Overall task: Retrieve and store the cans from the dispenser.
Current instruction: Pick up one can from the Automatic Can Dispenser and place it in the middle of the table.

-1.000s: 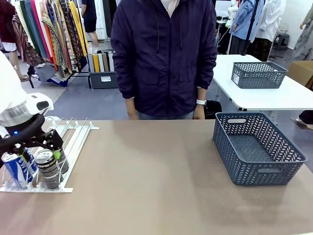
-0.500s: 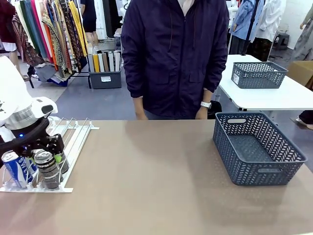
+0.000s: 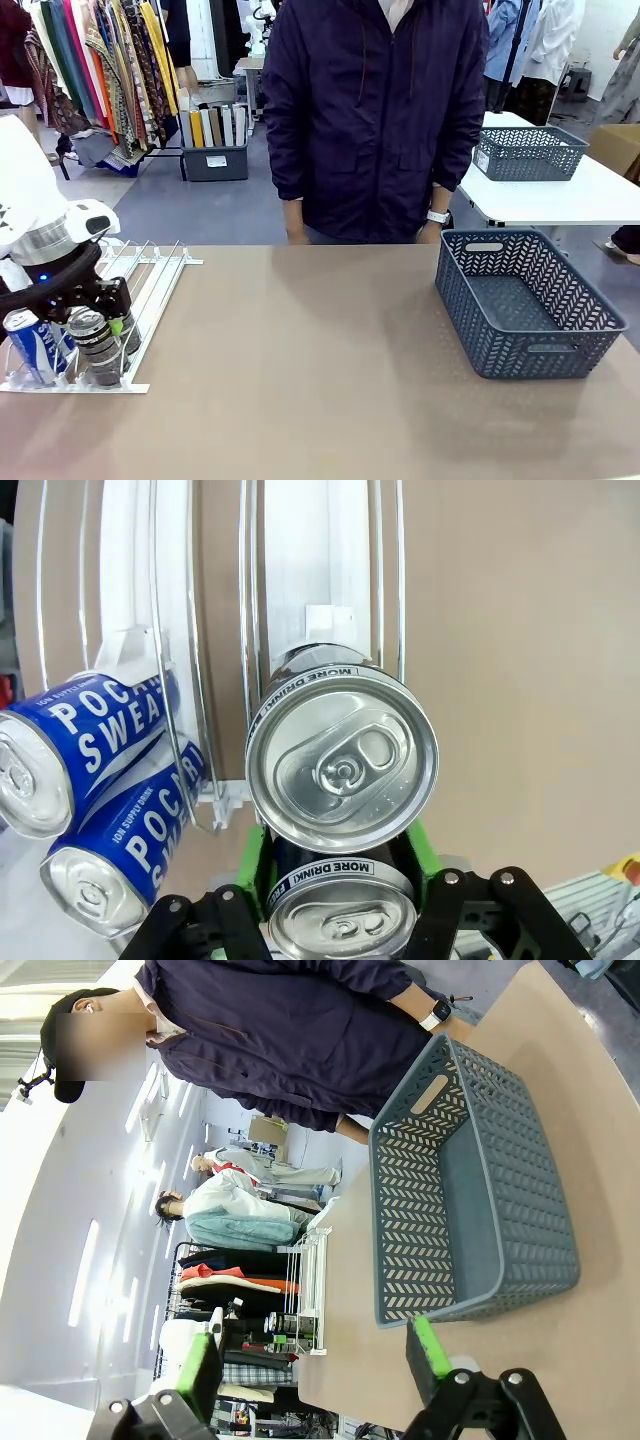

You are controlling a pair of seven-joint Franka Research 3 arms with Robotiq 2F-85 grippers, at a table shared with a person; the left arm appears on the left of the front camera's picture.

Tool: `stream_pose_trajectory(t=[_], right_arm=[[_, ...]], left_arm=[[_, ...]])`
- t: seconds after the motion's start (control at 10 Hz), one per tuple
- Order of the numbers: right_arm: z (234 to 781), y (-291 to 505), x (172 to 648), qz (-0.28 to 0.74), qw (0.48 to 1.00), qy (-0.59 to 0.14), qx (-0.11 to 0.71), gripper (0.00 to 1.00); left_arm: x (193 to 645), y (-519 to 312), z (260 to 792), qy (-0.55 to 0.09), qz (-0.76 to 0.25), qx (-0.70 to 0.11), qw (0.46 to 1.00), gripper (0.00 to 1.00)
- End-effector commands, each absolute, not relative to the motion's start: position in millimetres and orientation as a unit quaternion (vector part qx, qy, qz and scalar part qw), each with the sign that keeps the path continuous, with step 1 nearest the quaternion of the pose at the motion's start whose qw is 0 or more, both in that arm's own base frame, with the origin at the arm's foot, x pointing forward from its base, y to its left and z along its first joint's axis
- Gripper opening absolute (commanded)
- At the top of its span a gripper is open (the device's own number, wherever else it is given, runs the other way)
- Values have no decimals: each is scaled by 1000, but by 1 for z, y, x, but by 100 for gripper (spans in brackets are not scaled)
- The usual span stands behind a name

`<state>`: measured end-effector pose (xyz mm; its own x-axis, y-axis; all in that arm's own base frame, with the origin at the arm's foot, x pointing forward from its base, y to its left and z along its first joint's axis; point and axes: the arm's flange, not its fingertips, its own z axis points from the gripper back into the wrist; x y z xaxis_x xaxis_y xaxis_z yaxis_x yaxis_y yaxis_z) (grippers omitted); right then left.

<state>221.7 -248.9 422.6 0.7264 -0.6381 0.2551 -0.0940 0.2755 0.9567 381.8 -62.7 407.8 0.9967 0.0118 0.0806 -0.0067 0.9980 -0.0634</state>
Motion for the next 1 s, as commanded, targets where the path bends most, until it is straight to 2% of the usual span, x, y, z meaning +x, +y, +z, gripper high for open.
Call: stream_pose_trajectory(t=[0.0, 0.2, 0.5, 0.6, 0.7, 0.9], right_arm=[[425, -250, 224, -181, 724, -333, 576, 100], [425, -250, 224, -181, 724, -333, 576, 100], [425, -250, 224, -181, 724, -333, 576, 100], [425, -250, 224, -181, 724, -333, 576, 100], [425, -250, 224, -181, 724, -333, 576, 100], [425, -250, 224, -181, 724, -333, 576, 100]], left_arm=[[338, -55, 386, -40, 1, -40, 998, 0], [328, -55, 427, -72, 5, -27, 997, 0], [291, -66, 558, -90, -41, -36, 994, 0], [286, -68, 587, -91, -48, -33, 994, 0], [283, -67, 609, -92, -54, -39, 993, 0], [280, -67, 614, -106, -51, -47, 992, 0]])
